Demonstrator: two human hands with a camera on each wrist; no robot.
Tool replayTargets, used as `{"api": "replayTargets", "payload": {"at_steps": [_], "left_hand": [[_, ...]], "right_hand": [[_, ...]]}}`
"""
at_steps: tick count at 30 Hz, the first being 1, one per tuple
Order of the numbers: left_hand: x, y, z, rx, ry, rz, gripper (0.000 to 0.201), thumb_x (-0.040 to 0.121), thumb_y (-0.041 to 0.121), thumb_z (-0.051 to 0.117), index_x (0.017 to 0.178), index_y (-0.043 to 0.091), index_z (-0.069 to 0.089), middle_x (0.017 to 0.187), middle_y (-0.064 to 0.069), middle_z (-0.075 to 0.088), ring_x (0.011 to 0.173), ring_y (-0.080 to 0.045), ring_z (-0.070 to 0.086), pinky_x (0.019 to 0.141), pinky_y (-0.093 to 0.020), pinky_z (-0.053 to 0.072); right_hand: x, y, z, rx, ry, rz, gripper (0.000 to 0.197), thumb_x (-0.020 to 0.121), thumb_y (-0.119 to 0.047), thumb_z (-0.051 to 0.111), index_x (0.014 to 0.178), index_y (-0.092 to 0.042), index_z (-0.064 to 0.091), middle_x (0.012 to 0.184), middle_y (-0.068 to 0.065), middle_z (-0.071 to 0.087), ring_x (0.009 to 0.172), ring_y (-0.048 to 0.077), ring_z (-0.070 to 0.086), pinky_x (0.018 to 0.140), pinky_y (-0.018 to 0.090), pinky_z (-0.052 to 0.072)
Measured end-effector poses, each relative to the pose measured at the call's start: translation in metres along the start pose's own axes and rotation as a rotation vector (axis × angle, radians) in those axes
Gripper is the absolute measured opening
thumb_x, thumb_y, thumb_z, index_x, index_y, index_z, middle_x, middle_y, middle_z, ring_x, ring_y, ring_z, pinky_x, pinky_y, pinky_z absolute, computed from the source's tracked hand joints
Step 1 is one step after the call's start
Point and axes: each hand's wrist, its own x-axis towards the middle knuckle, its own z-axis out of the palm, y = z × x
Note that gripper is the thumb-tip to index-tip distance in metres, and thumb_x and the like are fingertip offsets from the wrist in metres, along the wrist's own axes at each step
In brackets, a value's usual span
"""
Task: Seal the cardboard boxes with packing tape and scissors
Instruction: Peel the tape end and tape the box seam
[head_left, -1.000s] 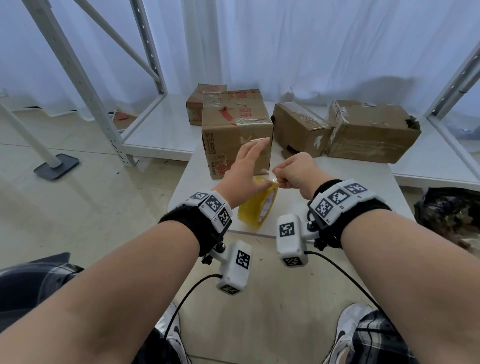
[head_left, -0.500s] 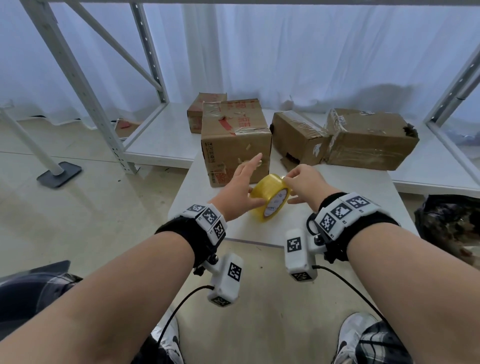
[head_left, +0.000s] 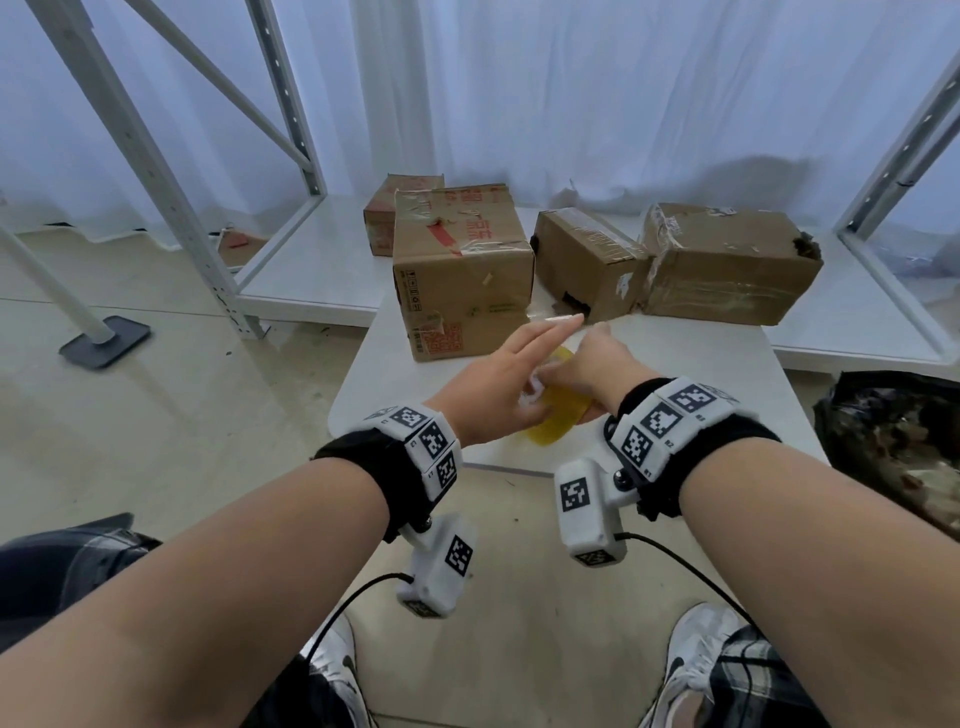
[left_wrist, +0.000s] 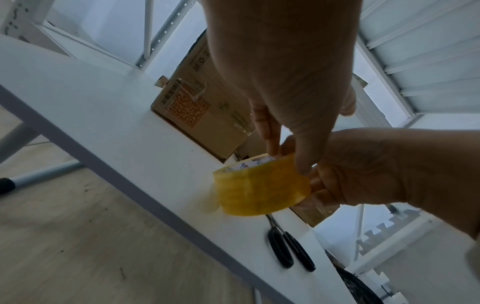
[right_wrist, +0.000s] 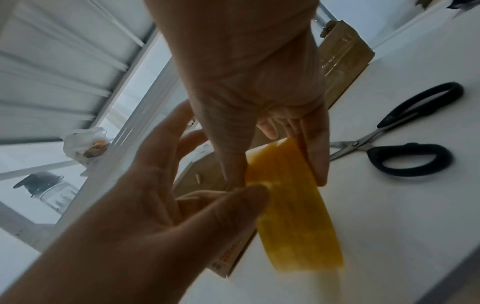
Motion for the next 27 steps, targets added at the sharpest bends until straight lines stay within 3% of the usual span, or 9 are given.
{"api": "replayTargets", "payload": {"at_steps": [3, 6, 9, 12, 15, 18, 21, 24, 27], "left_hand": [[0.002, 0.001, -0.019, 0.021, 0.152, -0.009, 0.070, 0.091, 0.027, 0.061, 0.150, 0.030, 0.024, 0.137, 0.006, 0.040, 0.075, -0.001, 0.052, 0.072, -0.024, 0.049], [0.008, -0.006, -0.043, -0.089, 0.279, -0.057, 0.055, 0.090, 0.026, 0.060, 0.141, 0.029, 0.040, 0.116, 0.009, 0.059, 0.090, -0.004, 0.049, 0.091, -0.030, 0.044], [0.013, -0.008, -0.061, -0.274, 0.218, -0.116, 0.042, 0.093, 0.020, 0.057, 0.133, 0.028, 0.047, 0.101, 0.005, 0.068, 0.096, -0.013, 0.059, 0.094, -0.031, 0.045], [0.019, -0.004, -0.073, -0.400, 0.136, -0.145, 0.037, 0.097, 0.007, 0.050, 0.133, 0.013, 0.048, 0.103, -0.012, 0.069, 0.096, -0.015, 0.065, 0.089, -0.018, 0.047], [0.031, 0.001, -0.082, -0.441, 0.094, -0.172, 0.030, 0.100, 0.015, 0.047, 0.129, 0.018, 0.051, 0.104, -0.007, 0.070, 0.099, -0.009, 0.062, 0.089, -0.018, 0.043], [0.040, 0.008, -0.088, -0.536, 0.089, -0.157, 0.026, 0.103, 0.020, 0.037, 0.120, 0.020, 0.057, 0.089, 0.004, 0.071, 0.089, -0.001, 0.061, 0.081, -0.011, 0.040], [0.045, 0.015, -0.097, -0.678, 0.094, -0.116, 0.034, 0.105, 0.023, 0.028, 0.110, 0.017, 0.061, 0.078, 0.003, 0.071, 0.086, -0.011, 0.065, 0.083, -0.024, 0.045], [0.050, 0.019, -0.103, -0.756, 0.052, -0.080, 0.041, 0.105, 0.029, 0.024, 0.108, 0.013, 0.062, 0.079, -0.005, 0.071, 0.088, -0.022, 0.067, 0.083, -0.029, 0.045], [0.054, 0.016, -0.104, -0.806, 0.053, -0.079, 0.045, 0.104, 0.033, 0.026, 0.109, 0.007, 0.062, 0.080, -0.010, 0.070, 0.088, -0.031, 0.065, 0.090, -0.042, 0.046]], "right_hand": [[0.009, 0.015, -0.002, 0.132, -0.019, -0.050, 0.082, 0.082, -0.028, 0.072, 0.144, -0.008, 0.021, 0.130, 0.011, 0.045, 0.113, 0.033, 0.054, 0.075, 0.041, 0.057], [0.018, 0.030, 0.002, 0.261, -0.057, -0.049, 0.081, 0.086, -0.016, 0.065, 0.149, -0.013, 0.014, 0.141, 0.017, 0.035, 0.116, 0.033, 0.051, 0.071, 0.037, 0.053], [0.029, 0.042, 0.008, 0.397, -0.097, 0.012, 0.072, 0.093, -0.010, 0.055, 0.150, -0.014, 0.011, 0.130, 0.019, 0.040, 0.105, 0.033, 0.054, 0.079, 0.041, 0.052], [0.038, 0.046, 0.012, 0.272, -0.095, 0.006, 0.065, 0.095, -0.012, 0.049, 0.150, -0.008, 0.013, 0.142, 0.022, 0.037, 0.123, 0.036, 0.046, 0.104, 0.044, 0.040], [0.041, 0.037, 0.007, -0.146, -0.023, -0.158, 0.059, 0.095, -0.014, 0.050, 0.147, -0.006, 0.023, 0.140, 0.021, 0.044, 0.131, 0.035, 0.040, 0.102, 0.037, 0.036], [0.037, 0.011, -0.015, 0.051, 0.071, -0.311, 0.054, 0.094, -0.025, 0.056, 0.142, -0.010, 0.037, 0.128, 0.012, 0.053, 0.118, 0.028, 0.051, 0.098, 0.037, 0.041], [0.024, -0.028, -0.049, 0.610, -0.171, -0.326, 0.053, 0.096, -0.049, 0.047, 0.130, -0.010, 0.047, 0.115, 0.011, 0.059, 0.099, 0.023, 0.060, 0.088, 0.037, 0.052], [0.011, -0.052, -0.075, 0.699, -0.406, -0.335, 0.074, 0.086, -0.069, 0.034, 0.131, -0.013, 0.052, 0.120, 0.011, 0.062, 0.108, 0.024, 0.061, 0.090, 0.041, 0.053], [0.011, -0.054, -0.073, 0.737, -0.476, -0.388, 0.083, 0.075, -0.069, 0.043, 0.132, -0.010, 0.054, 0.115, 0.013, 0.062, 0.104, 0.027, 0.061, 0.099, 0.047, 0.048]]}}
